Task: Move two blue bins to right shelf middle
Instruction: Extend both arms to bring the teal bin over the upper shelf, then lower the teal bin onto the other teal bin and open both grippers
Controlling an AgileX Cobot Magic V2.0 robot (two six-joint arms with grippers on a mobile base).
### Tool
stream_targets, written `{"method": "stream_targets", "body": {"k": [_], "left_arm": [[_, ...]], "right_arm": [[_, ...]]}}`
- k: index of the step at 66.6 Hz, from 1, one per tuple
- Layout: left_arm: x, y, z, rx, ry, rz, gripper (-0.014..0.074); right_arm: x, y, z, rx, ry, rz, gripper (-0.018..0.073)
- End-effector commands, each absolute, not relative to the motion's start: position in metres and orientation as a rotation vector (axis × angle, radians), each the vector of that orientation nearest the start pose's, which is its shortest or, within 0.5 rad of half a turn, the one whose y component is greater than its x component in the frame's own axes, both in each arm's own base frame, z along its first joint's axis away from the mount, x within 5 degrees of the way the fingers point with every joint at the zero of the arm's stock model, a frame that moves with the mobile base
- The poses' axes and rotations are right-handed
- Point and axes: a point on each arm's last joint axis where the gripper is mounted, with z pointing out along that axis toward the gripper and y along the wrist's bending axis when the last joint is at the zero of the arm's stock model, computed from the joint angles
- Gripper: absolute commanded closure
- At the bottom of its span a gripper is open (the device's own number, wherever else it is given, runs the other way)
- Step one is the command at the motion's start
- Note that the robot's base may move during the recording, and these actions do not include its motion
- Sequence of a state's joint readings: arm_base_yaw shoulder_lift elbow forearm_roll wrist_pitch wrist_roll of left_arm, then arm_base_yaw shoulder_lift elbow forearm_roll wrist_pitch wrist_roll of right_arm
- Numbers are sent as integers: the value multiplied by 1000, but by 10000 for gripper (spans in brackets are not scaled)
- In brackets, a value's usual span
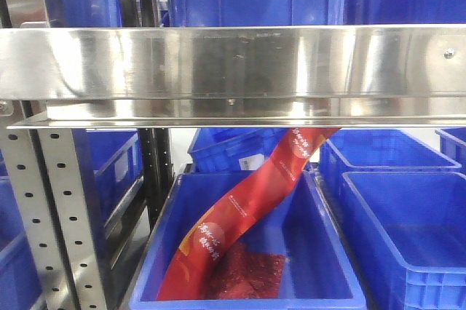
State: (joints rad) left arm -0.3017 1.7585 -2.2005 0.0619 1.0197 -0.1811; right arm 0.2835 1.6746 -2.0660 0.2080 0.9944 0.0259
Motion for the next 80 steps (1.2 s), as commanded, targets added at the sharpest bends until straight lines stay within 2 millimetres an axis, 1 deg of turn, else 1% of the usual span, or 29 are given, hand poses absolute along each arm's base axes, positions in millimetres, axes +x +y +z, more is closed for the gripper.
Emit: {"method": "stream_targets", "body": {"k": [1,13,21,28,34,46,52,59,65,70,74,75,78,80], "left_arm": [[348,-113,515,168,1975,-303,707],[348,-114,498,179,2103,-296,707],[354,-116,481,183,2154,-286,707],[362,-118,466,182,2155,-284,707],[371,-121,451,181,2157,-283,707],[390,-127,422,186,2230,-267,707],[397,-129,410,189,2260,-260,707],[403,-132,400,190,2289,-257,707],[407,-133,391,194,2325,-249,705],[409,-133,385,196,2349,-244,670],[410,-133,383,196,2358,-242,613],[409,-133,383,197,2360,-242,584],[409,-133,383,197,2361,-241,529],[409,-133,383,197,2361,-241,465]], "right_arm": [[330,117,506,-256,2028,497,713],[329,116,495,-275,2115,474,713],[333,116,483,-274,2150,453,713],[343,117,468,-266,2176,433,713],[354,121,451,-266,2225,423,713],[379,128,415,-271,2339,409,713],[389,131,398,-275,2392,404,713],[396,133,385,-277,2429,397,713],[399,133,379,-281,2452,385,713],[400,133,375,-286,2474,373,711],[401,133,371,-290,2491,365,669],[401,133,371,-290,2493,365,649],[401,133,370,-291,2498,364,569],[401,133,370,-291,2500,364,482]]}}
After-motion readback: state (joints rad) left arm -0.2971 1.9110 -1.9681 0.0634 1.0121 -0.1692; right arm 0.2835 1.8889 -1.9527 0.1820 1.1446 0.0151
